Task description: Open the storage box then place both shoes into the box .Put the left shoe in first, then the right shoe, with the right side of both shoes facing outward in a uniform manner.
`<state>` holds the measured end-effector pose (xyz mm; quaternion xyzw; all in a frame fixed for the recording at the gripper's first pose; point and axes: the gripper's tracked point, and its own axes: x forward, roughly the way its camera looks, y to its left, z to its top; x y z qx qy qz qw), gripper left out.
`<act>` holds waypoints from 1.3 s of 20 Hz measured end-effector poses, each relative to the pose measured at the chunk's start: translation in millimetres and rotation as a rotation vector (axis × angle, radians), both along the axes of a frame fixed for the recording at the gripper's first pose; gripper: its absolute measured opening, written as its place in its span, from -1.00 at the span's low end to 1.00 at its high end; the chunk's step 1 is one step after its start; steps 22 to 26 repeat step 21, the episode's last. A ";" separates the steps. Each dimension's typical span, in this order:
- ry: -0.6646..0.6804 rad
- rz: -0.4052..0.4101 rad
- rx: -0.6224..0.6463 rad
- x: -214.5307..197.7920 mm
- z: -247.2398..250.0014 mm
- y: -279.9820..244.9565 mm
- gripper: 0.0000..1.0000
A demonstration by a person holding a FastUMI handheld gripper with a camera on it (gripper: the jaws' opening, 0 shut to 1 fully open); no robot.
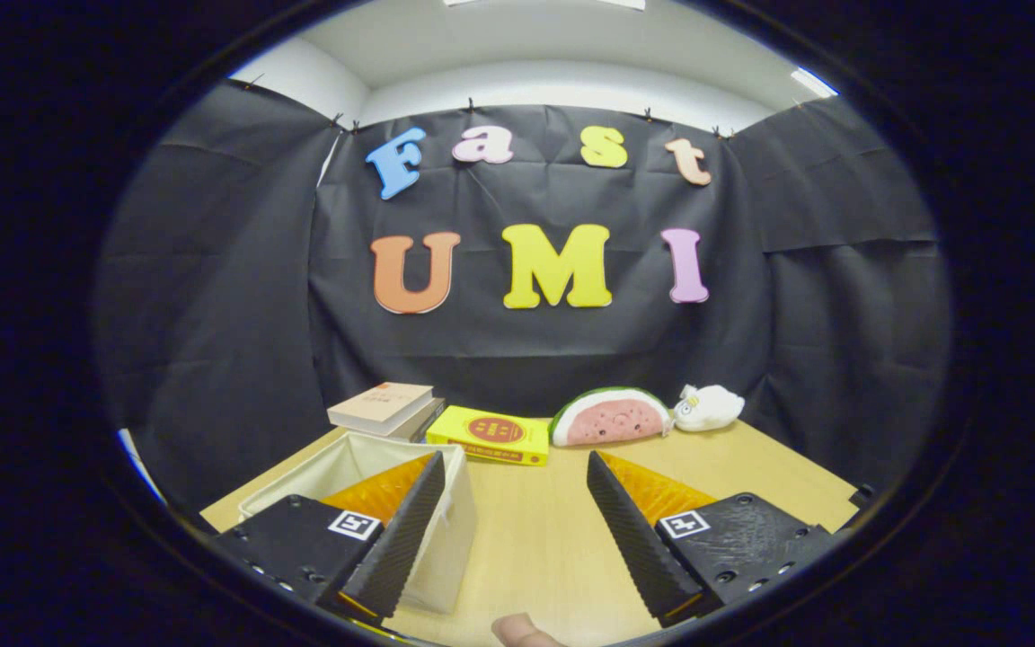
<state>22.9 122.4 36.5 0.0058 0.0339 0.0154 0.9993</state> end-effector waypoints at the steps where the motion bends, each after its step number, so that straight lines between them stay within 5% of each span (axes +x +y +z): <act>1: -0.022 -0.015 -0.016 -4.8 -0.3 -12.3 0.93; 13: -0.070 -0.164 0.034 -22.1 -21.8 -132.3 0.92; 26: -0.068 -0.131 0.018 -23.6 -22.7 -124.3 0.92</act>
